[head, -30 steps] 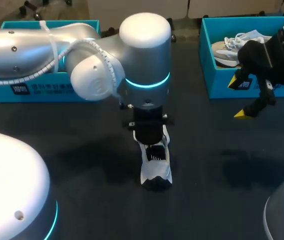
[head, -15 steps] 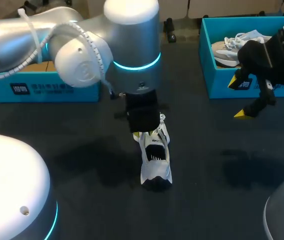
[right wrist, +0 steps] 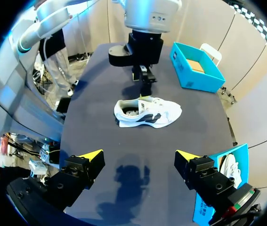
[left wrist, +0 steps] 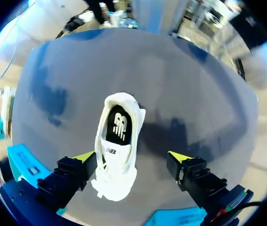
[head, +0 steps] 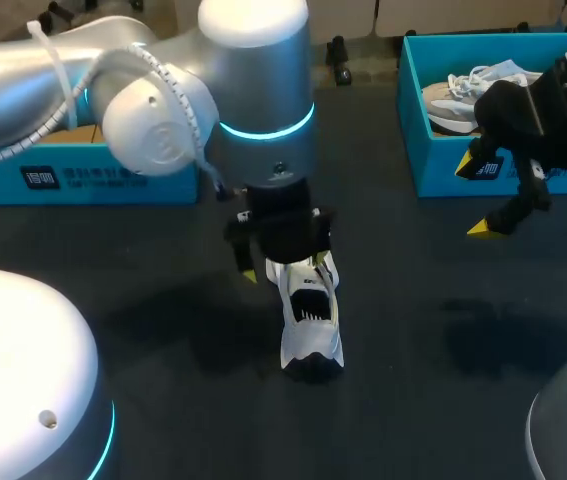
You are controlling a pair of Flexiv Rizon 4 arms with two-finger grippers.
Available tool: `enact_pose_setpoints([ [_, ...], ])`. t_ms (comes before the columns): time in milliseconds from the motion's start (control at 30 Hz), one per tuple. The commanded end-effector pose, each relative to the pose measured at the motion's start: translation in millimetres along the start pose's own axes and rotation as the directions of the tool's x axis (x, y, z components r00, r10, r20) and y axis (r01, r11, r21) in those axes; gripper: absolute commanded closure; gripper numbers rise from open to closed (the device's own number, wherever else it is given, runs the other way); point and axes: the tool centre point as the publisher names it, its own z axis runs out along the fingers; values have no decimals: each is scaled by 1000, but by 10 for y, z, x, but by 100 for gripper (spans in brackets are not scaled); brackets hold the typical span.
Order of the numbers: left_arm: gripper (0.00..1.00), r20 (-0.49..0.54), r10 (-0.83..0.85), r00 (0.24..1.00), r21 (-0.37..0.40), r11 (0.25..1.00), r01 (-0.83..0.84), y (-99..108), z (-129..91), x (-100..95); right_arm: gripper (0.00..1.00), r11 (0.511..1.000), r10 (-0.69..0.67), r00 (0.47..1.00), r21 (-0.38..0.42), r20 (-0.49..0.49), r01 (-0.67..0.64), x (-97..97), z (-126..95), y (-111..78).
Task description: Take the shoe out of the shoebox, open the shoe tongue, remove and reinsert the insole, then place the shoe into the shoebox
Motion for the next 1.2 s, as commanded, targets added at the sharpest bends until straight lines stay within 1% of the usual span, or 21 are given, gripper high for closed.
enact_pose_setpoints([
  [33, 0, -38, -350, 936, -22, 937, 349, -29, -42, -66, 0, 1000, 1, 1000, 4, -3, -1, -20, 15, 9],
  [67, 0, -32, -376, 926, 1, 927, 376, -44, -41, -58, 0, 1000, 1, 1000, 4, -3, -1, -20, 15, 9],
  [167, 0, -11, -531, 847, -10, 847, 531, -79, -27, -37, 0, 1000, 1, 1000, 4, -3, -1, -20, 15, 9],
  [200, 0, -8, -579, 815, -1, 815, 579, -86, -28, -25, 0, 1000, 1, 1000, 4, -3, -1, -20, 15, 9],
  [233, 0, 21, -625, 780, -23, 780, 626, -102, -26, -22, 0, 1000, 1, 1000, 4, -3, -1, -20, 15, 9],
  [267, 0, 19, -649, 761, -7, 761, 649, -116, -25, -9, 0, 1000, 1, 1000, 4, -3, -1, -20, 15, 9],
  [300, 0, 40, -706, 707, -9, 707, 707, -124, -33, 5, 0, 1000, 1, 1000, 4, -3, -1, -20, 15, 9],
  [333, 0, 41, -717, 696, 5, 697, 717, -141, -37, 14, 0, 1000, 1, 1000, 4, -3, -1, -20, 15, 9],
  [367, 0, 64, -752, 656, 30, 659, 752, -153, -49, 39, 0, 1000, 1, 1000, 4, -3, -1, -20, 15, 9],
  [433, 0, 93, -791, 605, 34, 609, 792, -197, -60, 72, 0, 1000, 1, 1000, 4, -3, -1, -20, 15, 9],
  [467, 0, 110, -823, 558, 36, 564, 825, -205, -62, 92, 0, 1000, 1, 1000, 4, -3, -1, -20, 15, 9],
  [500, 0, 108, -823, 558, 37, 564, 825, -225, -53, 102, 0, 1000, 1, 1000, 4, -3, -1, -20, 15, 9],
  [533, 0, 101, -842, 529, 56, 536, 842, -237, -47, 120, 0, 1000, 1, 1000, 4, -3, -1, -20, 15, 9],
  [700, 0, 127, -886, 446, 63, 456, 888, -300, -14, 195, 0, 1000, 1, 1000, 4, -3, -1, -20, 15, 9],
  [833, 0, 154, -912, 379, 60, 392, 918, -348, -23, 264, 0, 1000, 1, 1000, 4, -3, -1, -20, 15, 9],
  [867, 0, 166, -922, 350, 48, 362, 931, -366, -26, 276, 0, 1000, 1, 1000, 4, -3, -1, -20, 15, 9],
  [933, 0, 176, -923, 341, 51, 354, 934, -410, -46, 297, 0, 1000, 1, 1000, 4, -3, -1, -20, 15, 9],
  [967, 0, 189, -927, 325, 34, 337, 941, -439, -49, 300, 0, 1000, 1, 1000, 4, -3, -1, -20, 15, 9],
  [1000, 0, 184, -925, 333, 40, 346, 937, -469, -55, 308, 0, 1000, 1, 1000, 4, -3, -1, -20, 15, 9],
  [1067, 0, 197, -928, 317, 23, 327, 945, -525, -47, 313, 0, 1000, 1, 1000, 4, -3, -1, -20, 15, 9],
  [1200, 0, 180, -929, 323, 29, 333, 943, -616, -15, 320, 0, 1000, 1, 1000, 4, -3, -1, -20, 15, 9],
])
